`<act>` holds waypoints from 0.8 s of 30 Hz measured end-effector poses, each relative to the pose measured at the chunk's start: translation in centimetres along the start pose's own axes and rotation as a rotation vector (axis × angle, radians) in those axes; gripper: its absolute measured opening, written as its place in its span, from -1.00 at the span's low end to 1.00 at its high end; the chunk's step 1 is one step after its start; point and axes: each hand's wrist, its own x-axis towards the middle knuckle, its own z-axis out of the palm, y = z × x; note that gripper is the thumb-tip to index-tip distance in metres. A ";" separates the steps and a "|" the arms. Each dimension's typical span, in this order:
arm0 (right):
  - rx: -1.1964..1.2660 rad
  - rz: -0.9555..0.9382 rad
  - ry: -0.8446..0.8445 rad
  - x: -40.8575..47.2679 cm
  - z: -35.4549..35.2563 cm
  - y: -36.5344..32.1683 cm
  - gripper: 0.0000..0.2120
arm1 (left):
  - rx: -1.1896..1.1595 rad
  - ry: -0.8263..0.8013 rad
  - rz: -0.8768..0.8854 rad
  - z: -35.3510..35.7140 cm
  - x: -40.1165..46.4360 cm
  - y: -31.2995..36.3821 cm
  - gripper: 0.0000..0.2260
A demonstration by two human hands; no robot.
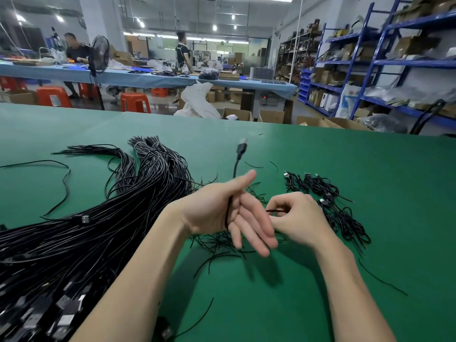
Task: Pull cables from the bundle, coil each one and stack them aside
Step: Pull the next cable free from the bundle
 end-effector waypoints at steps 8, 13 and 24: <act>-0.137 -0.120 0.322 0.4 -1.3 -0.5 -0.66 | 0.320 0.240 -0.271 -0.1 1.2 -1.1 -0.26; -0.098 -0.111 0.488 0.2 -3.0 -1.3 -0.75 | 0.424 0.382 -0.306 -0.9 1.1 -1.2 -0.38; 0.437 -0.255 -0.076 -0.1 -4.0 -3.0 -0.67 | 0.182 0.430 0.086 -3.2 0.8 -2.8 -0.59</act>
